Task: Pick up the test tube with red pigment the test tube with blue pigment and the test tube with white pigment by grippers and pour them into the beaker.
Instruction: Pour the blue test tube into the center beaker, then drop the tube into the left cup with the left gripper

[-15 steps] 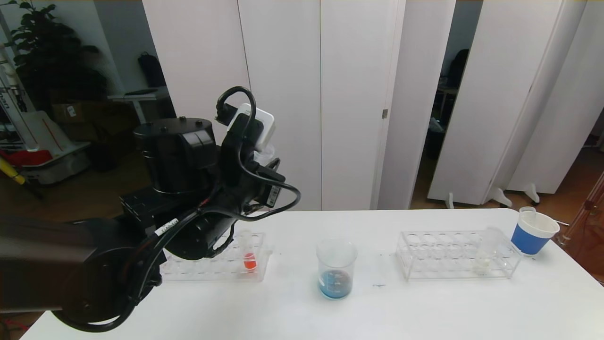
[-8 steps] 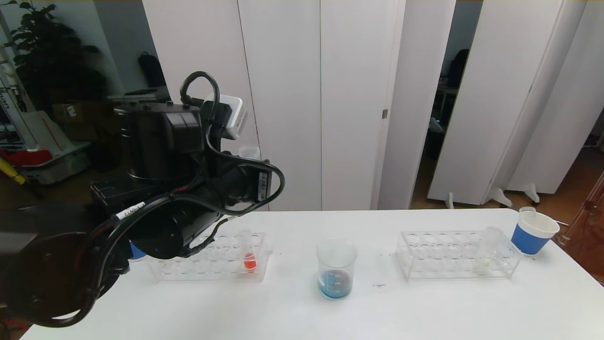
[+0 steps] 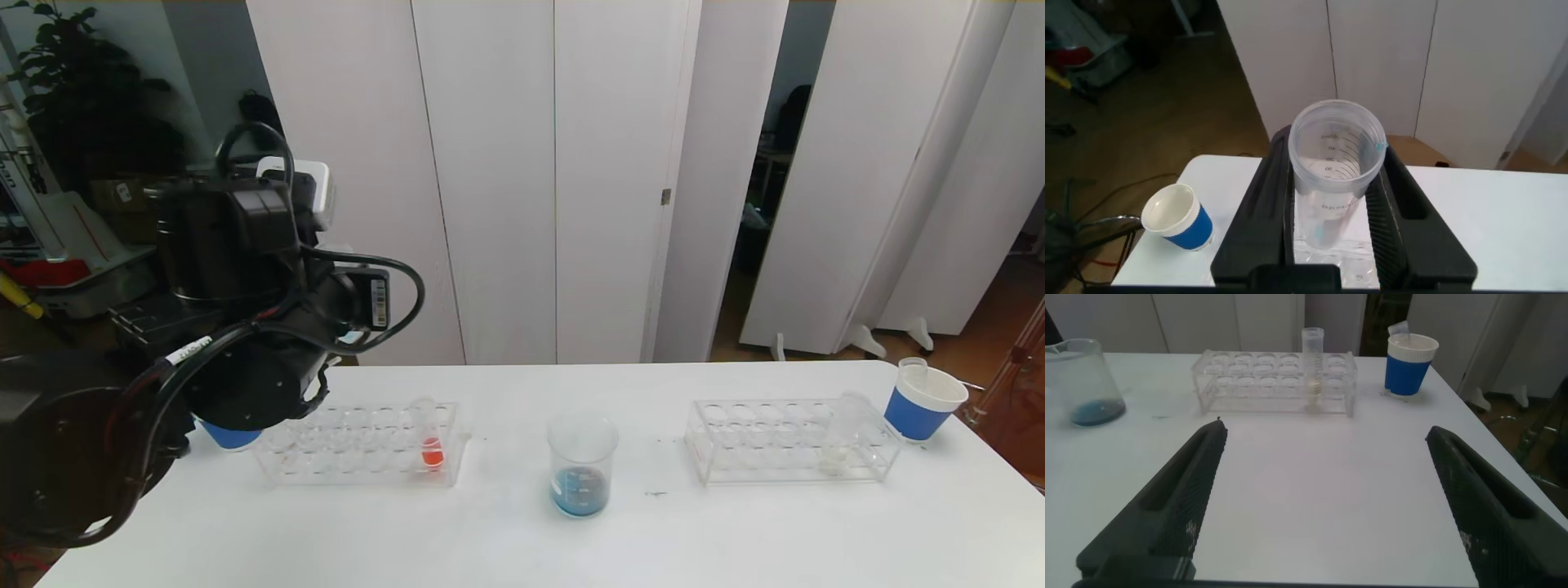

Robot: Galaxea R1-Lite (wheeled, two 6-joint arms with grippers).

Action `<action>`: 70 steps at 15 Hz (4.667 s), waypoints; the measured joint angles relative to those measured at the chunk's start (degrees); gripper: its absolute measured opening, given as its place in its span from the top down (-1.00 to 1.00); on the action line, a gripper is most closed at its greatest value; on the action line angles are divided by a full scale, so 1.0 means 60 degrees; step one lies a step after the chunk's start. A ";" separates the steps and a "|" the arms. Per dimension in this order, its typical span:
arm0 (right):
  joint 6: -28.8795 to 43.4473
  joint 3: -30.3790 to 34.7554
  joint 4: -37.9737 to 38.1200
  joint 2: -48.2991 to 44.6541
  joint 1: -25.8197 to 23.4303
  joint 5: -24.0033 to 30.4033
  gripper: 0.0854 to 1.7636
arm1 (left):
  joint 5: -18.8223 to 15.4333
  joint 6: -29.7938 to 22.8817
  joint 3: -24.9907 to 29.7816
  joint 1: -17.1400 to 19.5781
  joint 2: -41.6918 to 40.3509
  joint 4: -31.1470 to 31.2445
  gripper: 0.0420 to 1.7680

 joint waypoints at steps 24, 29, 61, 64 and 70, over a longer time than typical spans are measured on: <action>0.0000 0.0000 -0.0004 0.0000 0.0000 0.0000 -0.98 | -0.0120 0.0589 0.0370 0.5177 0.3905 -0.4752 0.36; 0.0004 0.0000 -0.0004 0.0000 0.0000 -0.0004 -0.98 | -0.0557 0.0213 0.0738 0.5549 0.4277 -0.4750 0.36; 0.0000 0.0000 -0.0004 0.0000 0.0000 -0.0004 -0.98 | -0.1705 -0.1020 0.1191 0.5791 0.3316 -0.2702 -0.97; 0.0000 0.0000 -0.0008 0.0000 0.0000 0.0000 -0.98 | -0.2540 -0.0994 0.1357 0.5713 0.1985 -0.1467 -0.97; 0.0000 0.0000 -0.0004 0.0000 0.0000 -0.0004 -0.98 | -0.4383 -0.0983 0.1536 0.5378 -0.1875 0.2237 -0.97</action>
